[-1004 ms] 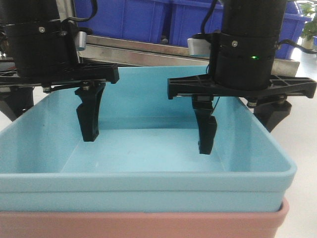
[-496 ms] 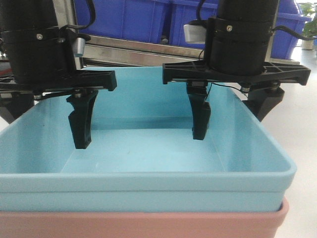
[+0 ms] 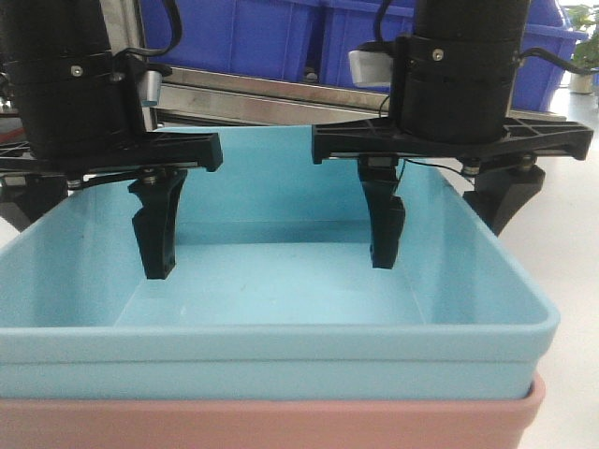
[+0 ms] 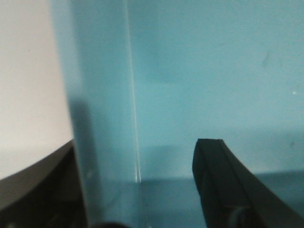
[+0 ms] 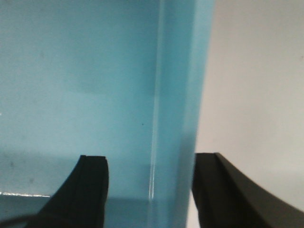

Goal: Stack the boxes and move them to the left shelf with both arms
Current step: 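Close both grippers on the stacked tubs' walls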

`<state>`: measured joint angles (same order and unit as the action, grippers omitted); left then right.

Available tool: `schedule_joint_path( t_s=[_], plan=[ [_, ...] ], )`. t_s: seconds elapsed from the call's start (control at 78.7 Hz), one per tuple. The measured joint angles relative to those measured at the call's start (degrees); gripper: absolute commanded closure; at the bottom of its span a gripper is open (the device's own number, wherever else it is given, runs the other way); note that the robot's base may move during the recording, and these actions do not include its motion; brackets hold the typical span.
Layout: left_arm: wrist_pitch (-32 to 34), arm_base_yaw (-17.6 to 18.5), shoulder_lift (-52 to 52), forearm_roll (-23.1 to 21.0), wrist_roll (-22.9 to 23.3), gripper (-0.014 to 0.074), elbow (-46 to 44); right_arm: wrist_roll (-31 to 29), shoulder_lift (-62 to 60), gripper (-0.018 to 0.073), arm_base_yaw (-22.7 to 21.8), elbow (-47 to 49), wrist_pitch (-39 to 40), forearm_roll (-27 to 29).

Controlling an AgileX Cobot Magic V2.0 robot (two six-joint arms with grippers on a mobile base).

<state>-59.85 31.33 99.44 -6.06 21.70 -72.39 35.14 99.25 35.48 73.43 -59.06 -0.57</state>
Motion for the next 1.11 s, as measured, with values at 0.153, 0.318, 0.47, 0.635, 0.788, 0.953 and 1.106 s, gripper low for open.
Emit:
schedule_joint_path(
  t_s=[0.153, 0.318, 0.47, 0.635, 0.788, 0.953, 1.106],
  plan=[
    [0.13, 0.00, 0.00, -0.20, 0.00, 0.0284, 0.00, 0.00, 0.00, 0.0114, 0.00, -0.12, 0.00, -0.13],
    [0.49, 0.00, 0.00, -0.60, 0.00, 0.0284, 0.00, 0.00, 0.00, 0.0114, 0.00, -0.65, 0.23, -0.13],
    [0.78, 0.00, 0.00, -0.60, 0.00, 0.0284, 0.00, 0.00, 0.00, 0.0114, 0.00, -0.89, 0.35, -0.13],
    [0.86, 0.00, 0.00, -0.68, 0.00, 0.0284, 0.00, 0.00, 0.02, 0.0114, 0.00, -0.89, 0.82, -0.13],
    [0.92, 0.00, 0.00, -0.71, 0.00, 0.0284, 0.00, -0.02, 0.35, 0.0114, 0.00, -0.89, 0.91, -0.16],
    [0.92, 0.00, 0.00, -0.81, 0.00, 0.0303, 0.00, -0.02, 1.33, 0.0146, 0.00, -0.89, 0.91, -0.16],
    [0.79, 0.00, 0.00, -0.56, 0.00, 0.0484, 0.10, -0.12, 1.43, 0.0357, 0.00, -0.89, 0.91, -0.16]
  ],
)
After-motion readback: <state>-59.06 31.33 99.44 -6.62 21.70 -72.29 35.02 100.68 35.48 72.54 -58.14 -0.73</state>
